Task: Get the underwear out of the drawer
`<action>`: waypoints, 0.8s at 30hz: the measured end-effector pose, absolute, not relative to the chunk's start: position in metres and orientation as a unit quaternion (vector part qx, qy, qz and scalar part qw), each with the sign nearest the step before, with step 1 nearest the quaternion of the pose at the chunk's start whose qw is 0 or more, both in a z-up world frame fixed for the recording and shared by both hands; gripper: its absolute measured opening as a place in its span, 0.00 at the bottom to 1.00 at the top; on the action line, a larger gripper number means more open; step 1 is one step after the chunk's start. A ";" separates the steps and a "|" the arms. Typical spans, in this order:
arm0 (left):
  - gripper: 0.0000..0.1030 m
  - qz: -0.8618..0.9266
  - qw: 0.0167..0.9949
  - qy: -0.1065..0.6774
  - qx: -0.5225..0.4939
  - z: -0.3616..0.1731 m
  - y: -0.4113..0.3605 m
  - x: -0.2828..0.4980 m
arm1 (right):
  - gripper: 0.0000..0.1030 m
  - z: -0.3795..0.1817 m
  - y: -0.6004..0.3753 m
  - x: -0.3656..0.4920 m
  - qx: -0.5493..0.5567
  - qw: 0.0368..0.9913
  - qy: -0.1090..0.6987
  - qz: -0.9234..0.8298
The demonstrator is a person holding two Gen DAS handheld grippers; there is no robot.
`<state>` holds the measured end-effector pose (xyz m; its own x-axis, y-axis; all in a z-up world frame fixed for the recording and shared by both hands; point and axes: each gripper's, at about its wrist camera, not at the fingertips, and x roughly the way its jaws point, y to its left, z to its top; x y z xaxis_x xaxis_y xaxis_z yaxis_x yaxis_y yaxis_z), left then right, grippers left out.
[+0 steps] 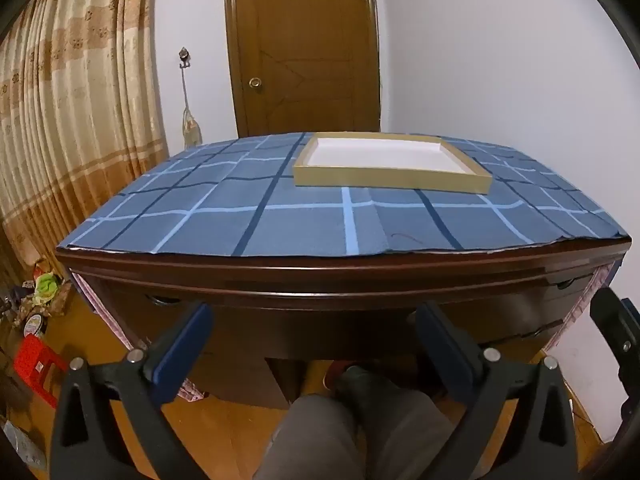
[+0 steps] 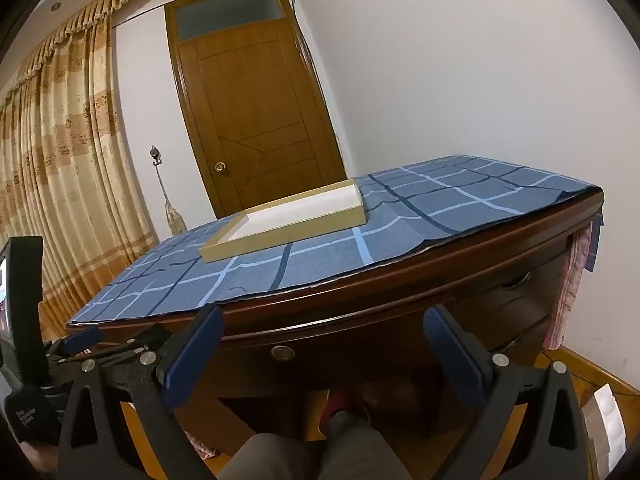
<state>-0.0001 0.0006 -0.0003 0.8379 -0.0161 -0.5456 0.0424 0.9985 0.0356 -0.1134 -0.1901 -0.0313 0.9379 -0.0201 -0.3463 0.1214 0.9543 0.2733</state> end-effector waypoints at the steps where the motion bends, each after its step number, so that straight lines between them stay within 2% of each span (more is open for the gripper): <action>1: 1.00 -0.015 0.958 0.285 0.025 0.000 0.000 -0.001 | 0.98 -0.031 -0.190 -0.113 0.147 0.973 0.173 -0.036; 24: 1.00 -0.004 0.955 0.295 0.031 -0.007 0.007 0.003 | 0.98 -0.036 -0.192 -0.105 0.147 0.971 0.182 -0.042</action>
<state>0.0026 0.0071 -0.0071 0.8260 0.0108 -0.5635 0.0260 0.9980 0.0571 -0.1054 -0.1917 -0.0357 0.9299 -0.0282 -0.3667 0.1357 0.9530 0.2708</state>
